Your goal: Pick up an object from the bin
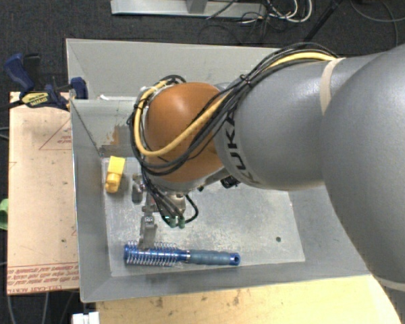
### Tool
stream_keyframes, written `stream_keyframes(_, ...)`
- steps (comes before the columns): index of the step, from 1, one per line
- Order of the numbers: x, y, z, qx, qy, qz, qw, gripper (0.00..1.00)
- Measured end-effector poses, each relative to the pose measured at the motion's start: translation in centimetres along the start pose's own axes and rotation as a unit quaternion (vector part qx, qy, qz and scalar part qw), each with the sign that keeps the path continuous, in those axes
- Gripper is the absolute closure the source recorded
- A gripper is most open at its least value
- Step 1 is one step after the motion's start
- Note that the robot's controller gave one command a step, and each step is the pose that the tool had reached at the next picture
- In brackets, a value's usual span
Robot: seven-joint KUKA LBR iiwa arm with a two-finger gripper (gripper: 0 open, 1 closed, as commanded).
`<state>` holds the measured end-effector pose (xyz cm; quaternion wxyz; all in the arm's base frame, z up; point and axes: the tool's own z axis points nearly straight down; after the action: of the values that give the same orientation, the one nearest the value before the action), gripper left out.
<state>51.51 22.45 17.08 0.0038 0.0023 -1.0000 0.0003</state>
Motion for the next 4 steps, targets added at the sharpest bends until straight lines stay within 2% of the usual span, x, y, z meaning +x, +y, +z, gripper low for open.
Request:
stream_keyframes(1, 3.3, -5.6, 10.2, -0.002, -0.0096, 0.003, 0.9999, 0.00)
stream_keyframes(2, 3.4, -5.7, 7.0, -0.001, -0.0056, -0.016, 0.9999, 0.00)
stream_keyframes(3, 3.3, -6.8, 7.2, -0.001, -0.0038, -0.010, 0.9999, 0.00)
stream_keyframes(4, 2.7, -5.5, 10.1, -0.002, -0.0083, -0.035, 0.9994, 0.00)
